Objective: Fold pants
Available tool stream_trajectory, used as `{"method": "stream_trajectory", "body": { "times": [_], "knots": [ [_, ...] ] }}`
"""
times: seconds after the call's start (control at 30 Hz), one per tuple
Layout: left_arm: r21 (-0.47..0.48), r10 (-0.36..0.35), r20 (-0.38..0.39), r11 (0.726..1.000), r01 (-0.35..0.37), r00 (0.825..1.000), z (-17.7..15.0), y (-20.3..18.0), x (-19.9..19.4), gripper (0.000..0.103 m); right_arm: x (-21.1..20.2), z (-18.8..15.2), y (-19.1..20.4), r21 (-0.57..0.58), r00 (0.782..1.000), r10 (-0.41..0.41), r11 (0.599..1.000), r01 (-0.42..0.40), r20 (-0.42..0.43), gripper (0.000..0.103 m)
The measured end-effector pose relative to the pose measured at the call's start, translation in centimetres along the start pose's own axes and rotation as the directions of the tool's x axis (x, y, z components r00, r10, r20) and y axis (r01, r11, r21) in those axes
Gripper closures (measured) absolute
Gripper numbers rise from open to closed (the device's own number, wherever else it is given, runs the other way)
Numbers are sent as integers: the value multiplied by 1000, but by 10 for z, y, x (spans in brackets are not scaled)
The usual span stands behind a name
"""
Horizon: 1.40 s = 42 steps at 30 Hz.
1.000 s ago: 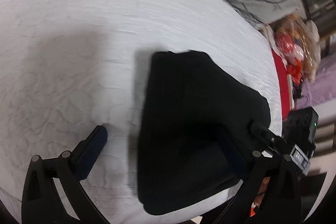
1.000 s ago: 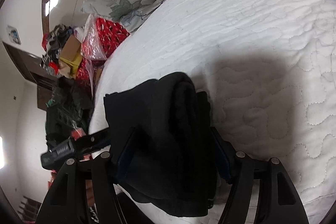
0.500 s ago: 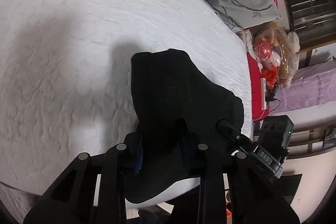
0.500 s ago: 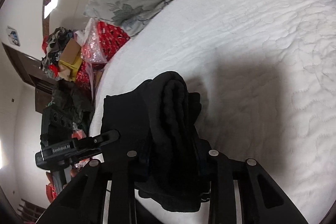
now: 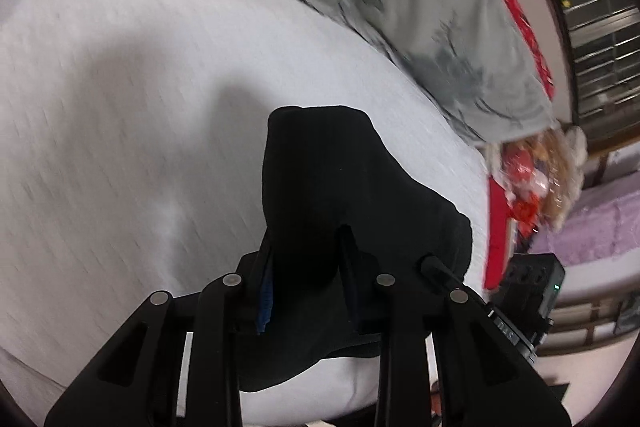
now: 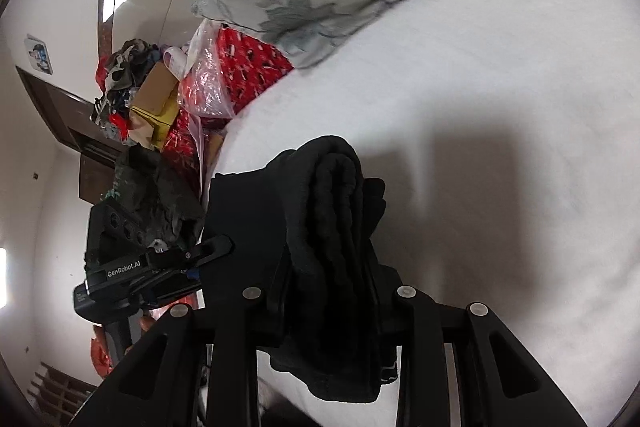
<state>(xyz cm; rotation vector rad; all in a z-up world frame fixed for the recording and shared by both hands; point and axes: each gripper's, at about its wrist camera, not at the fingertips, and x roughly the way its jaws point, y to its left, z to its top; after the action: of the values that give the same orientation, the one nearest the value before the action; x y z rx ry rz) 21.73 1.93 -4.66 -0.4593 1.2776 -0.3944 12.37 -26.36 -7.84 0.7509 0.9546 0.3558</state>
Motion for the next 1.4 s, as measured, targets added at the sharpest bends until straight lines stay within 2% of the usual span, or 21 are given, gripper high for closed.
{"method": "stream_trajectory", "body": {
  "times": [0.07, 0.13, 0.2, 0.23, 0.27, 0.33, 0.4, 0.5, 0.57, 0.7, 0.73, 0.77, 0.83, 0.97, 1.1, 1.13, 1.2, 1.27, 1.3, 1.37, 1.4],
  "knots": [
    [13, 73, 24, 997, -73, 997, 13, 0, 5, 77, 18, 7, 6, 7, 1000, -6, 1000, 6, -1, 74],
    [30, 179, 44, 983, -180, 983, 20, 6, 15, 77, 36, 11, 10, 5, 1000, -20, 1000, 20, -14, 74],
    [38, 244, 26, 969, -245, 969, 21, 15, 28, 73, 57, 9, 13, -25, 997, -68, 997, 67, -42, 73],
    [44, 293, 14, 955, -293, 956, 19, 21, 38, 65, 68, 7, 15, -62, 991, -127, 990, 124, -45, 69],
    [47, 312, 15, 949, -312, 950, 16, 26, 42, 62, 73, 6, 15, -86, 986, -158, 984, 154, -44, 65],
    [56, 339, 52, 938, -342, 939, 10, 29, 44, 38, 74, 7, 12, -114, 988, -150, 983, 144, -42, 65],
    [64, 374, 77, 923, -379, 924, 8, 32, 44, 21, 65, 9, 8, -131, 988, -151, 981, 145, -40, 63],
    [27, 334, 48, 942, -336, 941, 6, 43, 39, 20, 44, 13, -6, -100, 986, -166, 981, 164, -18, 45],
    [-17, 324, 58, 946, -323, 944, 4, 46, 28, 21, 34, 12, -9, -68, 986, -169, 984, 167, -19, 43],
    [5, 379, 131, 924, -383, 916, -21, 34, 7, 21, 8, -2, 16, -116, 978, -206, 971, 207, 21, 41],
    [11, 395, 143, 916, -401, 907, -25, 30, 5, 21, 0, -9, 27, -139, 975, -221, 965, 223, 30, 39],
    [18, 415, 159, 906, -423, 896, -34, 28, 2, 21, -4, -14, 35, -155, 969, -244, 957, 246, 35, 30],
    [27, 438, 179, 893, -449, 881, -46, 25, 0, 21, -10, -28, 51, -195, 948, -316, 927, 319, 47, 20],
    [23, 494, 238, 858, -513, 836, -71, 27, -10, 21, -23, -65, 74, -256, 900, -423, 863, 436, 108, 2],
    [14, 547, 308, 816, -578, 779, -95, 24, -20, 21, -36, -94, 89, -294, 863, -467, 811, 505, 193, 1],
    [15, 549, 318, 812, -583, 773, -100, 22, -22, 21, -37, -97, 92, -301, 858, -473, 803, 514, 200, 1],
    [15, 542, 320, 817, -577, 777, -103, 21, -24, 21, -43, -105, 97, -315, 837, -493, 776, 547, 238, 1],
    [14, 530, 317, 826, -563, 786, -109, 19, -28, 21, -49, -112, 102, -316, 798, -529, 734, 601, 288, 1],
    [14, 527, 320, 828, -561, 787, -112, 18, -30, 21, -52, -114, 105, -319, 766, -561, 697, 642, 314, 1],
    [16, 532, 332, 823, -568, 779, -115, 15, -32, 21, -54, -117, 110, -332, 736, -584, 657, 677, 343, 1],
    [25, 531, 336, 821, -571, 778, -118, 12, -33, 21, -57, -118, 112, -335, 731, -584, 651, 681, 353, 1]
  ]
}}
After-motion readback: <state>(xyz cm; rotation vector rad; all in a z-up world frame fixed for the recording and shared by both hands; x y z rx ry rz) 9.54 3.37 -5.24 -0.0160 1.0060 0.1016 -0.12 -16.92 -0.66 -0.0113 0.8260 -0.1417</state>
